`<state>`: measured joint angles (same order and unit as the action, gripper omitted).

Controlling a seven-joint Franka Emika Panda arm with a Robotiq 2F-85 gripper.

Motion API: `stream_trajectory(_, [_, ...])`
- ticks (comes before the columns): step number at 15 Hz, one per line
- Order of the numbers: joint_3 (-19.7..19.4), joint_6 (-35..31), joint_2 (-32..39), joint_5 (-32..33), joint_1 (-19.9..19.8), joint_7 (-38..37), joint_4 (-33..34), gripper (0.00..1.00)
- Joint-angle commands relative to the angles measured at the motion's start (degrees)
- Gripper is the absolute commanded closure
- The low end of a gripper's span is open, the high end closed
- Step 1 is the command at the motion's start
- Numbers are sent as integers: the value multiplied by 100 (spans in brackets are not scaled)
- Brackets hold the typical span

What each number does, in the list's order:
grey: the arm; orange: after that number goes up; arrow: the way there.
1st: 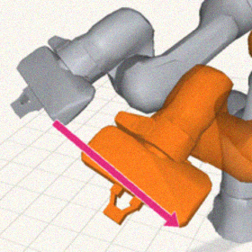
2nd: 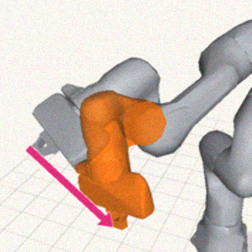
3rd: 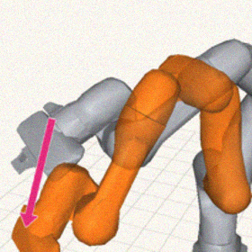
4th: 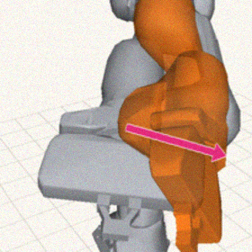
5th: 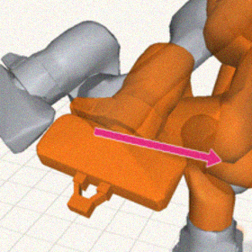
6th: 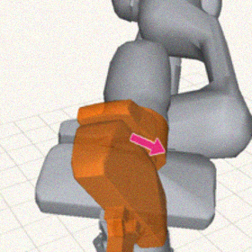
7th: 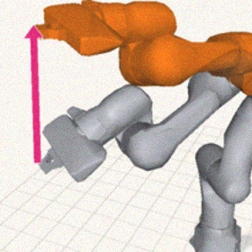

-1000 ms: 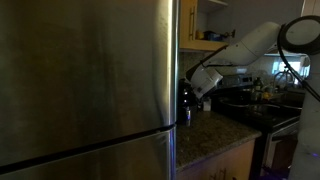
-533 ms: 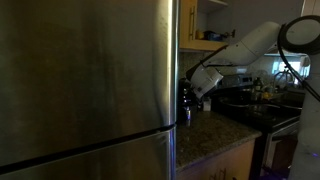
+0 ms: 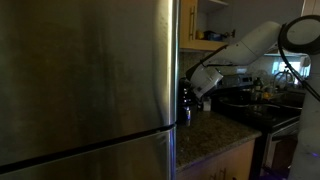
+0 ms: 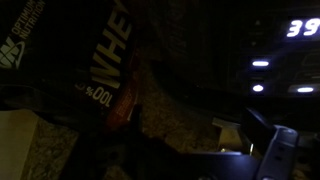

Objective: Press a button on the air fryer

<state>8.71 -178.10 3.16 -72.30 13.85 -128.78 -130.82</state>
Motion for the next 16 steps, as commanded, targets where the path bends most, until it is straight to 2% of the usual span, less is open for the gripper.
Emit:
stream_trajectory(1, [77, 7, 5, -36, -84, 47, 3, 0])
stream_trajectory(5, [174, -590, -383, -178, -7, 13, -145, 0])
stream_trajectory(6, [143, -356, -134, -96, -74, 70, 9, 0])
stream_trajectory(10, [159, -377, -146, -98, -74, 71, 8, 0])
stream_trajectory(11, [56, -325, 47, 57, -28, -80, 68, 0])
stream_trajectory(16, [144, -373, 0, -82, -75, 63, 39, 0])
